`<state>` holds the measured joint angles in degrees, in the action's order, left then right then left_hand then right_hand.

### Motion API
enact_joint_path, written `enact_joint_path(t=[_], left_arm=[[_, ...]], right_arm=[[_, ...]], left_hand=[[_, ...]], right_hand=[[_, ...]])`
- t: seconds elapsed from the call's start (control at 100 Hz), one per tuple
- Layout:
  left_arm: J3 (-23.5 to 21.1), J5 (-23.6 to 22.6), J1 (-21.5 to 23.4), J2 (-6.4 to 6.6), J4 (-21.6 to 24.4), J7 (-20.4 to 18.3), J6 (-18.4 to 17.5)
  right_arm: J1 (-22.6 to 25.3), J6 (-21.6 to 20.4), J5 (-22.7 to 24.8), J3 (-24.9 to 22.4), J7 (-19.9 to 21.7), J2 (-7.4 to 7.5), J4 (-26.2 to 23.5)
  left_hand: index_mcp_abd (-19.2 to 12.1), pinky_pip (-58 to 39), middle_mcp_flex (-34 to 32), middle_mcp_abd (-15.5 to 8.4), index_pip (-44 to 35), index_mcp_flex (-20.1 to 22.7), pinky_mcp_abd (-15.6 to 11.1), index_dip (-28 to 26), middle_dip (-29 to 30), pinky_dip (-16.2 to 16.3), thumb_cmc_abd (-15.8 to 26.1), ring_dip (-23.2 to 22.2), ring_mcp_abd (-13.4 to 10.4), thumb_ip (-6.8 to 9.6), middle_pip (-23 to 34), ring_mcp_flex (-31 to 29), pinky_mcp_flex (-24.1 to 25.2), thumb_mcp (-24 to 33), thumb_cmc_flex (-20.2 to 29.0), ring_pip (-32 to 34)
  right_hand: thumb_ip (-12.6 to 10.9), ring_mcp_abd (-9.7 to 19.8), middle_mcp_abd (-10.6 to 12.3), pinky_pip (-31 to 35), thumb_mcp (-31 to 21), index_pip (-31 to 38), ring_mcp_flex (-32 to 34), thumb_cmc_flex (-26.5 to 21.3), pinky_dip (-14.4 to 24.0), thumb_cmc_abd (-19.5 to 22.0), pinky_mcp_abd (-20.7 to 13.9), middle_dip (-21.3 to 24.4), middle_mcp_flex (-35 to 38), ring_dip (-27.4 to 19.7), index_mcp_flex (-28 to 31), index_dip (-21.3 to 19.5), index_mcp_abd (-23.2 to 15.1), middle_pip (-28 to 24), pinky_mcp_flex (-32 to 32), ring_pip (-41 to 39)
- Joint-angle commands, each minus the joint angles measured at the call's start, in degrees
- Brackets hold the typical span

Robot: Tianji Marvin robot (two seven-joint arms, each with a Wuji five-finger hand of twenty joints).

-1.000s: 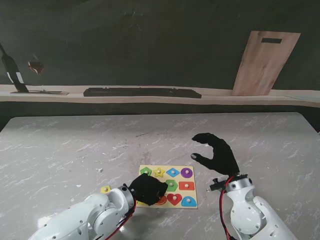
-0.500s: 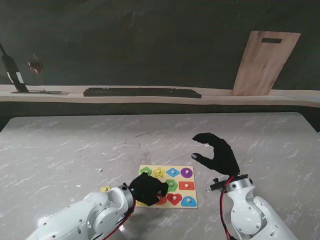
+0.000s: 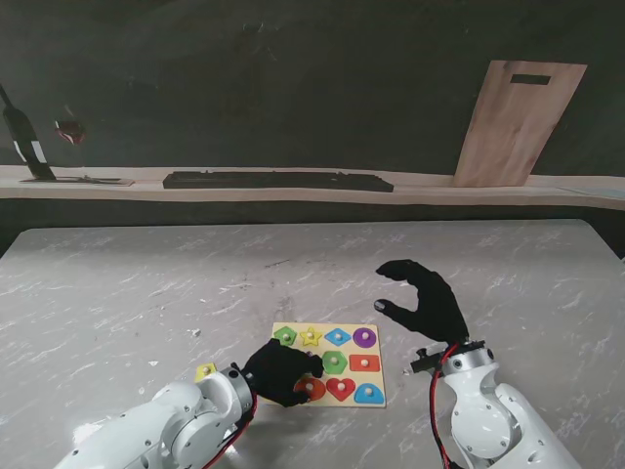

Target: Fit puzzle pieces into a puzzle board

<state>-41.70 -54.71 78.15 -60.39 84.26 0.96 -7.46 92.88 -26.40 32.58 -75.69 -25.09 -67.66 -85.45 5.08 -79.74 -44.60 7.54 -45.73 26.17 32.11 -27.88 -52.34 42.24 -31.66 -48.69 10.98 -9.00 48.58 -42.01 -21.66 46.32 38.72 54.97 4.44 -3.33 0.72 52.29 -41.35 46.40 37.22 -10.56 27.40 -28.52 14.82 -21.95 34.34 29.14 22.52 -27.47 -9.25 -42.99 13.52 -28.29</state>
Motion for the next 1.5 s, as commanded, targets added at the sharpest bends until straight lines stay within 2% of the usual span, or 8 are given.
enact_joint_path(t=[0.0,0.24,0.4,0.49,0.81,1.05,1.33,1.49], left_arm=[[-0.46,1.18,0.68,-0.23,0.84,0.56,-0.28],[-3.86,3.53,3.15,-1.13,2.33,3.67,-1.92],[-8.42,4.79,6.39,-1.44,5.29,4.42,-2.59],[-11.94,4.66,8.7,-1.33,7.29,4.04,-2.74],[-27.21,-1.71,18.07,-0.36,11.95,3.64,-5.05],[-37.76,-1.24,23.34,-0.21,13.46,1.32,-8.94],[-42.76,-2.4,24.64,0.1,9.68,1.86,-12.99],[-42.58,-2.36,24.0,0.37,7.12,1.5,-14.35]], right_arm=[[0.39,-0.29,0.16,0.17,-0.08,-0.31,-0.23],[0.36,-0.42,0.24,0.18,-0.2,-0.32,-0.15],[0.29,-0.5,0.23,0.23,-0.27,-0.34,-0.05],[0.14,-0.45,0.15,0.46,-0.2,-0.34,0.06],[-0.57,0.44,-1.46,1.83,0.51,-0.52,0.12],[-0.04,0.64,-1.69,1.45,1.44,-0.33,-0.7],[-1.11,4.36,-0.37,2.91,1.77,-0.04,-0.07],[-2.49,6.66,-0.53,4.39,2.35,0.0,0.97]], left_hand=[[0.95,-0.65,1.07,-0.75,0.81,-2.61,-11.98,0.56,0.5,0.73,0.43,-1.31,-2.1,2.18,1.55,1.22,-0.19,-0.56,-1.99,1.74],[1.88,-0.56,1.13,-0.71,2.24,-1.91,-12.11,1.32,1.59,0.73,1.83,-1.18,-2.1,2.08,0.49,1.06,-0.1,-1.41,-2.29,1.56],[2.3,0.08,1.2,0.18,2.49,-0.57,-12.03,1.46,4.31,0.28,6.93,-0.61,-1.44,2.19,-1.33,1.43,0.62,-6.71,-1.74,0.41],[2.44,0.91,1.73,1.38,2.73,0.23,-11.54,1.58,6.63,0.02,9.29,-0.1,-0.52,2.46,-3.93,2.22,1.69,-9.62,-1.37,-0.89],[4.15,3.93,4.33,5.02,5.5,5.82,-10.13,3.08,17.72,-1.09,11.25,2.96,1.93,2.85,-14.32,5.2,5.58,-14.94,0.73,-6.85],[5.3,4.95,4.91,6.08,9.53,7.6,-9.76,5.09,19.92,-1.27,12.35,3.38,3.03,3.26,-16.78,6.6,7.2,-19.47,3.19,-8.98],[5.12,6.1,7.3,6.01,12.08,7.77,-10.46,5.87,20.84,-1.32,10.91,4.04,2.74,3.63,-19.61,9.36,9.69,-20.47,5.35,-12.32],[4.67,6.91,9.46,5.45,13.97,7.1,-11.58,5.74,20.76,-1.27,7.35,3.49,1.78,3.76,-20.69,10.98,11.38,-15.59,5.32,-14.14]], right_hand=[[-0.38,0.02,-0.01,0.5,0.87,-0.14,1.31,1.42,0.64,1.07,0.41,-0.35,1.21,0.56,-0.04,-0.33,-1.25,-0.69,-0.32,-0.79],[-0.39,0.07,-0.05,0.48,0.89,-0.14,1.37,1.41,0.62,1.08,0.45,-0.36,1.34,0.58,0.02,-0.34,-1.24,-0.71,-0.33,-0.81],[-0.39,0.06,-0.03,0.5,0.88,-0.16,1.35,1.39,0.62,1.15,0.4,-0.36,1.34,0.58,-0.03,-0.34,-1.32,-0.71,-0.31,-0.8],[-0.38,0.12,-0.05,0.51,0.93,-0.15,1.31,1.59,0.63,1.33,0.42,-0.35,1.21,0.58,-0.04,-0.35,-1.32,-0.66,-0.29,-0.79],[-0.34,-0.09,-0.23,0.55,1.12,-0.18,1.12,2.14,0.66,2.13,0.44,-0.32,0.89,0.6,-0.02,-0.33,-1.26,-0.56,-0.39,-0.82],[-0.33,0.04,-0.2,0.6,1.23,-0.15,1.07,2.54,0.69,2.57,0.51,-0.33,0.78,0.61,-0.14,-0.31,-1.33,-0.58,-0.34,-0.87],[-0.33,-0.01,-0.22,0.59,1.24,-0.11,1.12,2.48,0.69,2.52,0.47,-0.36,0.89,0.61,-0.15,-0.27,-1.22,-0.67,-0.36,-0.93],[-0.33,-0.06,-0.31,0.58,1.23,-0.09,0.97,2.33,0.71,2.47,0.45,-0.38,0.79,0.62,-0.16,-0.25,-1.11,-0.71,-0.49,-0.94]])
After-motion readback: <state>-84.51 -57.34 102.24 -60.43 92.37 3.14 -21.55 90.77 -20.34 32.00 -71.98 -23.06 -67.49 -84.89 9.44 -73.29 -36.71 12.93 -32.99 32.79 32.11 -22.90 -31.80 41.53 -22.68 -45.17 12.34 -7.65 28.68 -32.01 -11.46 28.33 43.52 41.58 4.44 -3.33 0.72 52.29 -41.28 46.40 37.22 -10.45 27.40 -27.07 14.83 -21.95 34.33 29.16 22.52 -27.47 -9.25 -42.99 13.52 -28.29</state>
